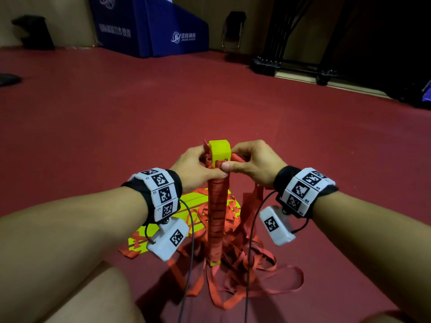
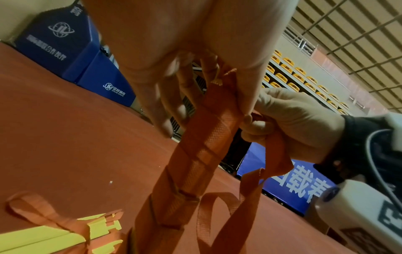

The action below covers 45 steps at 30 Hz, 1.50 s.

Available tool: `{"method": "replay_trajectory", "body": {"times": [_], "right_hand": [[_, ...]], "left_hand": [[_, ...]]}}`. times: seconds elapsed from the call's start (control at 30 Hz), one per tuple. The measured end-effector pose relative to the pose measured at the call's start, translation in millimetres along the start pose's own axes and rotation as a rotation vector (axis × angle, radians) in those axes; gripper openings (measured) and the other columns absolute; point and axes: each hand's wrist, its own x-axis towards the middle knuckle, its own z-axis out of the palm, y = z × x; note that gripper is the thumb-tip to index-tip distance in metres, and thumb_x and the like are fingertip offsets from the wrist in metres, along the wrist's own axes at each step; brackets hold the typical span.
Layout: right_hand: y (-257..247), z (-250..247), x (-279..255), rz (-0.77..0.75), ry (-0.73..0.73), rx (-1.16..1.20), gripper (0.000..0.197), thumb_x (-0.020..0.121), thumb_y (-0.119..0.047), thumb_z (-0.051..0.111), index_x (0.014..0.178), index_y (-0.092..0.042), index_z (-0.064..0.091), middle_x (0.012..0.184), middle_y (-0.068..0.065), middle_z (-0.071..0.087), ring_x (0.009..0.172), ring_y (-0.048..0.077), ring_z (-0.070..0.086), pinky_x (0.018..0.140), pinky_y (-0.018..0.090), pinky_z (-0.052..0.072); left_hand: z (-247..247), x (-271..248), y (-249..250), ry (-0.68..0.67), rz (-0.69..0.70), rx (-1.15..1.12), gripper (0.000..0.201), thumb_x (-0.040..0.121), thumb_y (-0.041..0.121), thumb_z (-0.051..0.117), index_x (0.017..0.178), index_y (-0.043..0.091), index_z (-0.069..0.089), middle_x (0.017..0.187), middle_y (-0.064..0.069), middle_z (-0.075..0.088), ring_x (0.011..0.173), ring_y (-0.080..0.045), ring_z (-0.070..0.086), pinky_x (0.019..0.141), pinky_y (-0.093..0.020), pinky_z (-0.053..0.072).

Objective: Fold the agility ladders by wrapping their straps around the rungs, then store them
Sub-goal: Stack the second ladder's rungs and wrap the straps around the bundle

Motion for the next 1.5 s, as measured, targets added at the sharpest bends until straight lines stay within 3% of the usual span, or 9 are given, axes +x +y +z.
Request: {"method": "replay_trajectory", "body": {"times": [0.3,0.43,0.57,0.83,0.93,1.1,1.23,1.4,1.5], "right_hand": [[2,-4,-7,0.084,-0.165,0.214,0.012,0.100,-0.012,0.057,0.098,-0.014,0.069,0.073,-0.008,0.067,0.061,0.009,0.052,0.058,0.023,0.045],[3,-1,-7,0.113,-0.109,0.052,0.012,0.101,-0.019,0.055,0.098,-0.022,0.067,0.064,-0.001,0.062,0.055,0.015,0.055,0.054,0.034,0.048],[-4,3,-8,0.025,-0.033,-0.008,0.016,0.102,-0.014,0.052,0.114,-0.025,0.050,0.071,-0.001,0.065,0.052,0.008,0.066,0.048,0.027,0.051],[6,-7,-7,-0.077,-0.108,-0.222,0.023,0.097,-0.014,0.060,0.100,-0.033,0.046,0.091,-0.003,0.067,0.077,0.018,0.071,0.073,0.038,0.056],[3,-6,-7,-0.097,-0.105,-0.315,0.025,0.089,-0.023,0.072,0.103,-0.024,0.051,0.102,-0.001,0.061,0.092,0.021,0.063,0.081,0.038,0.052],[4,-7,-7,-0.135,-0.064,-0.428,0.020,0.086,-0.028,0.074,0.080,-0.017,0.059,0.092,0.002,0.058,0.084,0.022,0.057,0.081,0.039,0.048],[3,-7,-9,-0.103,0.015,-0.371,0.018,0.083,-0.022,0.076,0.090,-0.018,0.060,0.091,-0.003,0.064,0.087,0.020,0.063,0.076,0.035,0.050],[3,-8,-10,-0.085,-0.001,-0.352,0.027,0.080,-0.014,0.078,0.100,-0.017,0.060,0.087,-0.008,0.063,0.084,0.018,0.063,0.076,0.033,0.049],[2,-8,-10,-0.106,-0.021,-0.368,0.030,0.078,-0.012,0.077,0.094,-0.022,0.054,0.085,-0.007,0.059,0.080,0.019,0.058,0.072,0.032,0.044]], "left_hand": [[0,2,-7,-0.008,0.017,0.113,0.048,0.056,0.053,0.078,0.102,0.039,0.071,0.097,0.012,0.076,0.095,-0.014,0.071,0.093,-0.043,0.055],[6,1,-8,-0.003,0.054,0.090,0.054,0.051,0.058,0.075,0.102,0.049,0.063,0.098,0.011,0.075,0.095,-0.016,0.071,0.093,-0.045,0.055],[7,7,-10,0.031,0.040,0.061,0.058,0.049,0.054,0.078,0.104,0.039,0.064,0.099,0.007,0.075,0.095,-0.020,0.071,0.092,-0.047,0.055],[7,13,-11,-0.003,0.047,0.120,0.040,0.069,0.031,0.087,0.105,0.032,0.068,0.096,0.009,0.074,0.088,-0.013,0.067,0.088,-0.036,0.054],[9,13,-10,-0.029,0.057,0.107,0.050,0.058,0.045,0.082,0.105,0.033,0.070,0.098,0.010,0.075,0.093,-0.014,0.070,0.091,-0.037,0.055],[10,14,-10,-0.024,0.050,0.093,0.034,0.061,0.039,0.082,0.092,0.035,0.067,0.094,0.007,0.076,0.090,-0.017,0.071,0.090,-0.043,0.056],[10,14,-8,-0.031,0.065,0.094,0.029,0.073,0.022,0.086,0.091,0.035,0.067,0.095,0.006,0.075,0.091,-0.018,0.070,0.092,-0.043,0.055],[9,13,-6,-0.050,0.067,0.091,0.031,0.072,0.023,0.086,0.094,0.035,0.069,0.095,0.007,0.075,0.091,-0.017,0.070,0.094,-0.045,0.054],[10,11,-2,-0.084,0.064,0.072,0.056,0.058,0.043,0.083,0.112,0.031,0.071,0.103,0.007,0.076,0.100,-0.018,0.071,0.097,-0.044,0.054]]}}
